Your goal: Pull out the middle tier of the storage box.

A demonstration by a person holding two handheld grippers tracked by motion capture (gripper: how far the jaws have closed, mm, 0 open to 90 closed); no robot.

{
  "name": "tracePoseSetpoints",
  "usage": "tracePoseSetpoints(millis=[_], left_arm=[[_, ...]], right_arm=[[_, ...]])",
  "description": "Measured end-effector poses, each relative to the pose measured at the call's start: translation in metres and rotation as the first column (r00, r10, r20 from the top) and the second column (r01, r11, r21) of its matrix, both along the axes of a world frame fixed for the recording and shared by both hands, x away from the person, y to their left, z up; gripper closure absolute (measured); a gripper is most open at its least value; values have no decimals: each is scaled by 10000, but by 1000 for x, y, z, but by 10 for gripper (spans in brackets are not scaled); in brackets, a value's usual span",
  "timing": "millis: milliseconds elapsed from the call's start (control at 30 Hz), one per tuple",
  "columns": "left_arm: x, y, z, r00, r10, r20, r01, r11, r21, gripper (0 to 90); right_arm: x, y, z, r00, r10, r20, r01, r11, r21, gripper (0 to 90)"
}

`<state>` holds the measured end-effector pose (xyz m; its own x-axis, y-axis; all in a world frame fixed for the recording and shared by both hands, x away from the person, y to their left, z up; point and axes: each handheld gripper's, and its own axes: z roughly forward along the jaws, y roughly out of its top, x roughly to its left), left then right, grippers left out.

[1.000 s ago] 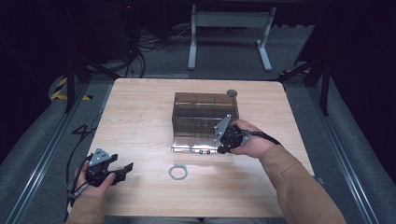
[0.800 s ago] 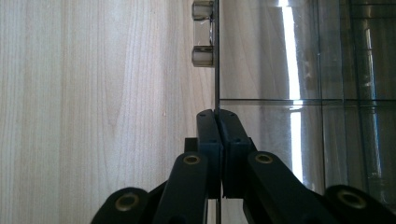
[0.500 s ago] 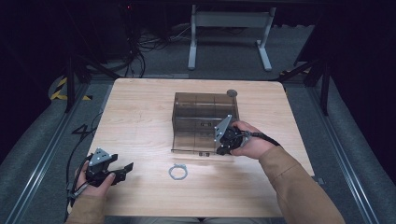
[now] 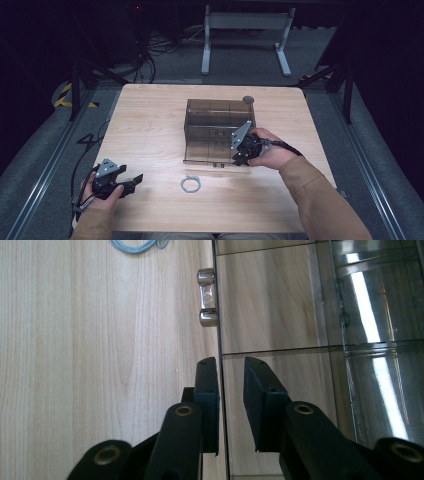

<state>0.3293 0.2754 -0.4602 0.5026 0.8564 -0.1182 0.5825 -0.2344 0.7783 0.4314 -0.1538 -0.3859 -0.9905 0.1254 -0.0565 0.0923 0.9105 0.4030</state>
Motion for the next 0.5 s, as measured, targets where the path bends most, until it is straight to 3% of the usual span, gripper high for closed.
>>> tracePoseSetpoints(millis=[167, 367, 500], left_arm=[[1, 0, 0, 10000, -3, 20, 3, 10000, -13, 264], [2, -2, 0, 10000, -43, -4, 43, 10000, -12, 265], [2, -2, 0, 10000, -63, -1, 63, 10000, 1, 264]], right_arm=[[-1, 0, 6, 9996, -293, -4, 293, 9994, 210, 713], [-3, 2, 13, 9943, -1053, 162, 1038, 9917, 754, 665], [-5, 4, 17, 9909, -1333, 169, 1315, 9878, 829, 646]])
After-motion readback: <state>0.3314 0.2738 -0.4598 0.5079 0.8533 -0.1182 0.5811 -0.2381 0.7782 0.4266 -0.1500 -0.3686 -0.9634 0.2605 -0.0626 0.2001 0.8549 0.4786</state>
